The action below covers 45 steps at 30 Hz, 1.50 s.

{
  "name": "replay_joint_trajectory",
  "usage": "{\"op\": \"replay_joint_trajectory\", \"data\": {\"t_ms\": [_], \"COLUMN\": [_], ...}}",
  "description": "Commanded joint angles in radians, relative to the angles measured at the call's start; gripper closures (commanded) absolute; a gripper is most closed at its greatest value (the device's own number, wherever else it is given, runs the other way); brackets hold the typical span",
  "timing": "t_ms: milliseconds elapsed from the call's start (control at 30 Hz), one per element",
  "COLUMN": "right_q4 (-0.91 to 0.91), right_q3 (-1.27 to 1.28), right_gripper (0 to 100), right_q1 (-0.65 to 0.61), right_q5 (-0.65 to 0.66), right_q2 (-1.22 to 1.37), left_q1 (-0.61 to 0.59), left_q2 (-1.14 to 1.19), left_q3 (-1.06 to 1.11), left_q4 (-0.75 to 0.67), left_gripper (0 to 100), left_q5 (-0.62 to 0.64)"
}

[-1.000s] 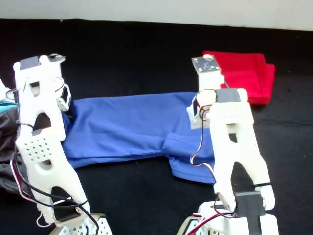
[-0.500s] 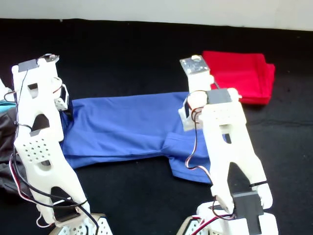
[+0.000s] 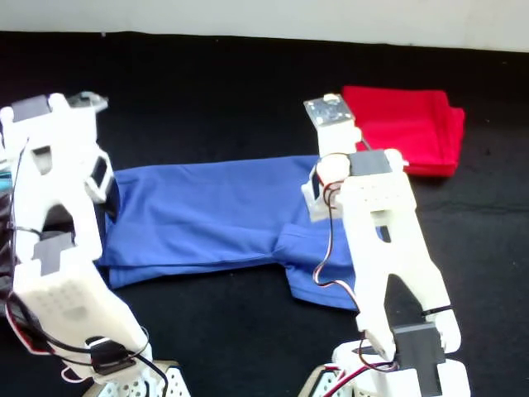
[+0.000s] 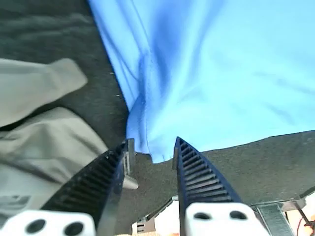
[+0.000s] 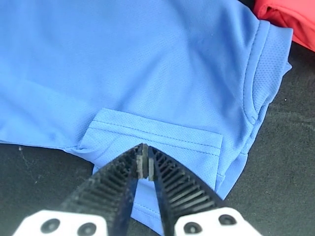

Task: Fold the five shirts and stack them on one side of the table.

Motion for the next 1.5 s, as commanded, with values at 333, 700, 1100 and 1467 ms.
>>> {"op": "replay_joint_trajectory", "data": {"t_ms": [333, 700, 1100, 1467], "right_q4": [-0.013, -0.013, -0.008, -0.007], "right_q3": [-0.005, -0.004, -0.004, -0.002], "right_gripper": [99.2, 99.2, 99.2, 99.2], "right_q1": [-0.013, -0.013, -0.013, -0.013], "right_q5": [-0.009, -0.008, -0.009, -0.009], "right_q2": [-0.038, -0.038, -0.038, -0.038], "left_q1": [0.079, 0.087, 0.14, 0.223], "left_q2": [-0.449, -0.769, -0.45, -0.45], "left_q3": [0.714, 0.885, 0.808, 0.754], "left_q4": [-0.348, -0.388, -0.528, -0.334], "left_gripper": [86, 86, 88, 99], "left_q5": [-0.003, -0.009, -0.003, -0.003]}}
